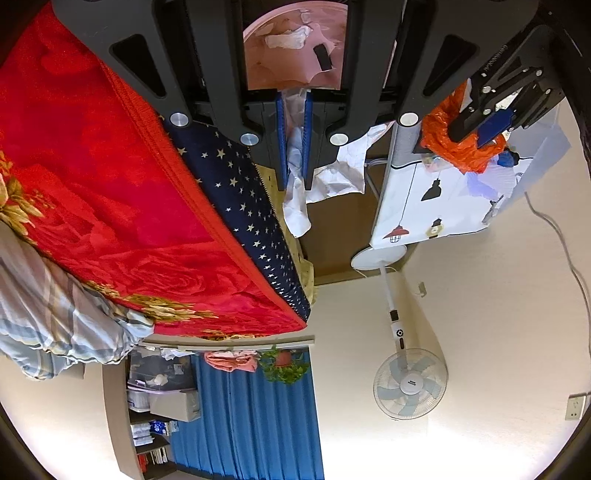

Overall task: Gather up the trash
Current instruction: 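Carry the orange bag and white paper with both grippers over the pink bin, then open both grippers to drop the orange bag and white paper into the bin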

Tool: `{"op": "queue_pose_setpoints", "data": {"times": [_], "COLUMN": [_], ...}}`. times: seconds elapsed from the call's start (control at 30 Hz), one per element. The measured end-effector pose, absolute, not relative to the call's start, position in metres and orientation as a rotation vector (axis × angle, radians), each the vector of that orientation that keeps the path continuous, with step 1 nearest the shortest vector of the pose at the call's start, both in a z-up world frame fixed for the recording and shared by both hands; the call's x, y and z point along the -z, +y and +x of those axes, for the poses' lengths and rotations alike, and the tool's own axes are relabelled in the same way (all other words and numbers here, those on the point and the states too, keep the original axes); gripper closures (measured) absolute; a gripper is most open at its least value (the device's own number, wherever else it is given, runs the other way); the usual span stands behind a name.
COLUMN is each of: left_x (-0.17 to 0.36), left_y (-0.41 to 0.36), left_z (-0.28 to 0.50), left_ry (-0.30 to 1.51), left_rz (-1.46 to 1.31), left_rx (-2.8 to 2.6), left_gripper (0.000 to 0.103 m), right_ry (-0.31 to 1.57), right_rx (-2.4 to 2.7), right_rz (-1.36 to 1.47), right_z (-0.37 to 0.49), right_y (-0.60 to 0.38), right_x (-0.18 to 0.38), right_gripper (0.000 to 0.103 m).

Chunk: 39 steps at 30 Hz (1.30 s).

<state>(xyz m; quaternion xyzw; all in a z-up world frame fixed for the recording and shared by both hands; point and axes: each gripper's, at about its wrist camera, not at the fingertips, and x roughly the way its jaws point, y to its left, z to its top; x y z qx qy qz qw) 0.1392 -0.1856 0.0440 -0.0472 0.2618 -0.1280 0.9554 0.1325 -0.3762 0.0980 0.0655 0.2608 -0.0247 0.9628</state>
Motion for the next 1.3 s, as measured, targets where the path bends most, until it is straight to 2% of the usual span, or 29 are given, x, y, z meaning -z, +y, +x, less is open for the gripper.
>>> {"op": "queue_pose_setpoints", "data": {"times": [0.63,0.7,0.73,0.77,0.8,0.83,1.1,1.3], "left_x": [-0.027,-0.026,-0.025,-0.023,-0.020,-0.019,-0.028,-0.031], "left_y": [-0.207,-0.207,-0.208,-0.208,-0.209,-0.209,-0.196,-0.157], "left_z": [0.158,0.161,0.162,0.163,0.164,0.164,0.156,0.151], "left_ry": [0.576,0.590,0.598,0.610,0.621,0.627,0.595,0.582], "left_rz": [-0.110,-0.130,-0.137,-0.145,-0.147,-0.147,-0.143,-0.153], "left_rx": [0.309,0.344,0.355,0.366,0.366,0.363,0.346,0.273], "left_gripper": [0.067,0.065,0.061,0.057,0.046,0.043,0.043,0.044], "right_ry": [0.554,0.553,0.555,0.557,0.557,0.556,0.552,0.541], "right_rx": [0.069,0.079,0.085,0.088,0.091,0.093,0.086,0.039], "right_rz": [0.141,0.147,0.151,0.159,0.167,0.171,0.172,0.134], "right_z": [0.142,0.143,0.143,0.143,0.143,0.142,0.140,0.142], "right_y": [-0.382,-0.383,-0.384,-0.385,-0.387,-0.388,-0.387,-0.367], "right_x": [-0.091,-0.091,-0.090,-0.089,-0.089,-0.088,-0.087,-0.088], "right_gripper": [0.094,0.087,0.083,0.069,0.063,0.062,0.061,0.061]}}
